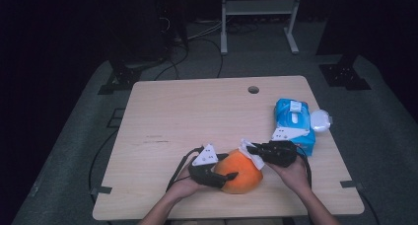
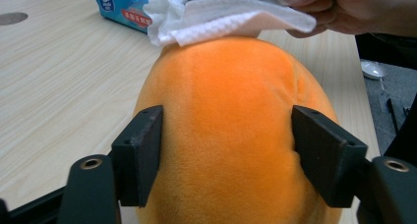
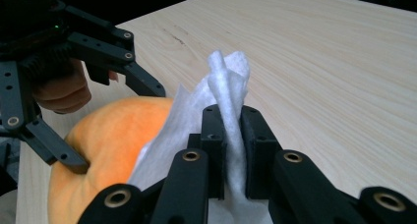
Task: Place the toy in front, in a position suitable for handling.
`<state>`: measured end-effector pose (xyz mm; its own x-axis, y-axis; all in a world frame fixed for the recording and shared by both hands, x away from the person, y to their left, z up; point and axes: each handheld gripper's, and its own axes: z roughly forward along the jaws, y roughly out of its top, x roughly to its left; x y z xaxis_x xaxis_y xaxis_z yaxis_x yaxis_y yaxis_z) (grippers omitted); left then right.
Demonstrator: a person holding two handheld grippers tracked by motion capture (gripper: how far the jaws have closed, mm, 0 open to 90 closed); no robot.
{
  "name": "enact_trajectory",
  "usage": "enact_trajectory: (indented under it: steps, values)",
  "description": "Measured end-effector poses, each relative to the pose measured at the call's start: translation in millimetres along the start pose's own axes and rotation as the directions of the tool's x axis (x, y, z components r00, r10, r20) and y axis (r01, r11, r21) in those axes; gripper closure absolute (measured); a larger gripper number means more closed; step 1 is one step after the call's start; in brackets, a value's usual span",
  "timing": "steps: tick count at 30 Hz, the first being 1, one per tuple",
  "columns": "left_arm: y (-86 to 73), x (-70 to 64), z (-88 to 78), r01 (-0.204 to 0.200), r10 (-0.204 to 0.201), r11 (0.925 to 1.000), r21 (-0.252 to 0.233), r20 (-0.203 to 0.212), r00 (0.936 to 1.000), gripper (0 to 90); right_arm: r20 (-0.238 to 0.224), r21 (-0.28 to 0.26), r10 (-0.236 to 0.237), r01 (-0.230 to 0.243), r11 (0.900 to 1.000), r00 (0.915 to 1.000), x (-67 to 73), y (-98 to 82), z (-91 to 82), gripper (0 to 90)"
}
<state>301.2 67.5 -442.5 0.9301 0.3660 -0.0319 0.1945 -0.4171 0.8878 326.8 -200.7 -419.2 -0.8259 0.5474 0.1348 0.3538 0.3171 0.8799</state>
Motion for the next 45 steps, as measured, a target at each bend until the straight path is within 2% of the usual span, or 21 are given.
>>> enact_trajectory:
  steps: [2,5,7,8,11,14,17,19,20,21,22,23,26,30,33,35,36,37,40,42,45]
  values:
    - [1.1,-0.9,1.0,-0.001,0.001,1.0,0.0,-0.001,1.0,28.3,-0.013,-0.008,-0.017,0.017,1.0,0.9998,6.6,3.4,1.7,81.1]
    - [2.6,-3.0,2.1,-0.013,0.013,0.9999,0.002,-0.002,0.9999,28.4,-0.058,-0.022,-0.051,0.05,0.999,0.997,20.7,10.2,6.4,81.0]
    - [2.6,-3.1,1.9,-0.015,0.015,0.9999,0.003,-0.003,0.9999,28.2,-0.064,-0.014,-0.081,0.081,0.997,0.9946,27.9,12.8,9.5,81.0]
    - [2.6,-2.4,1.3,-0.01,0.01,0.9999,-0.001,-0.003,0.9999,27.6,-0.059,-0.009,-0.093,0.093,0.996,0.9939,28.5,12.8,10.5,81.0]
    - [4.4,0.7,-0.3,0.019,-0.018,0.9997,-0.014,0.006,0.9998,20.2,-0.06,0.006,-0.075,0.075,0.997,0.9954,20.6,9.2,9.8,81.0]
    - [4.4,7.7,-3.9,0.064,-0.064,0.9979,-0.007,0.001,0.9979,13.0,-0.037,0.015,-0.075,0.075,0.997,0.9965,15.3,6.2,5.2,81.0]
    - [1.0,14.6,-4.9,0.123,-0.123,0.9924,-0.009,0.007,0.9924,10.3,-0.038,0.016,-0.057,0.057,0.998,0.9977,7.6,2.0,-2.0,81.0]
    - [-1.7,18.1,-3.6,0.175,-0.175,0.9845,-0.003,0.027,0.9842,10.1,-0.049,0.023,-0.046,0.047,0.999,0.9978,3.3,0.6,-5.5,81.0]
    - [-3.5,20.1,-2.1,0.208,-0.208,0.9781,0.004,0.044,0.9772,10.3,-0.051,0.024,-0.039,0.04,0.999,0.9979,2.5,0.2,-6.5,81.0]
    - [-4.8,20.9,-1.0,0.221,-0.221,0.9752,0.012,0.07,0.9727,12.9,-0.052,0.026,-0.035,0.036,0.999,0.998,1.6,-0.2,-7.5,81.0]
    - [-5.4,20.2,-0.3,0.219,-0.219,0.9757,0.011,0.076,0.9728,19.1,-0.051,0.028,-0.034,0.035,0.999,0.9981,1.6,-0.2,-7.6,81.0]
    - [-5.1,18.3,0.2,0.2,-0.2,0.9797,0.015,0.065,0.9775,22.3,-0.05,0.029,-0.035,0.037,0.999,0.9981,1.8,-0.1,-7.4,81.0]
    - [-1.8,14.0,-1.4,0.165,-0.166,0.9861,0.021,0.042,0.9853,30.7,-0.044,0.031,-0.041,0.042,0.999,0.9982,2.4,1.1,-5.9,81.0]
    - [-1.4,13.5,-2.2,0.153,-0.154,0.9881,0.017,0.05,0.9868,31.4,-0.048,0.03,-0.041,0.043,0.999,0.998,2.9,1.1,-6.7,81.0]
    - [-2.0,17.6,-2.5,0.184,-0.184,0.983,0.006,0.064,0.9809,22.0,-0.047,0.036,-0.05,0.052,0.998,0.9976,4.4,1.3,-7.1,81.0]
    - [-3.0,20.3,-0.7,0.218,-0.218,0.9759,0.018,0.066,0.9737,14.3,-0.052,0.042,-0.06,0.062,0.997,0.9969,5.0,1.8,-6.8,81.1]
    - [-4.7,21.0,0.8,0.233,-0.234,0.9723,0.018,0.07,0.9698,12.3,-0.055,0.042,-0.059,0.062,0.997,0.9967,5.0,2.0,-6.7,81.0]
    - [-5.7,20.7,1.6,0.235,-0.236,0.9717,0.02,0.083,0.9682,14.2,-0.055,0.044,-0.058,0.06,0.997,0.9968,4.8,2.1,-6.5,81.0]
    - [-0.8,14.1,0.5,0.166,-0.167,0.9858,0.024,0.051,0.9847,26.2,-0.047,0.037,-0.058,0.059,0.998,0.9972,6.5,3.7,-6.5,81.1]
    - [3.9,6.8,0.2,0.111,-0.112,0.9934,0.029,0.03,0.9933,29.9,-0.052,0.023,-0.068,0.069,0.997,0.9963,13.9,8.1,-5.6,81.2]
    - [9.8,-5.6,1.5,0.029,-0.029,0.9989,0.036,0.002,0.9996,30.6,-0.09,0.008,-0.105,0.106,0.994,0.9903,30.0,15.7,1.4,81.2]
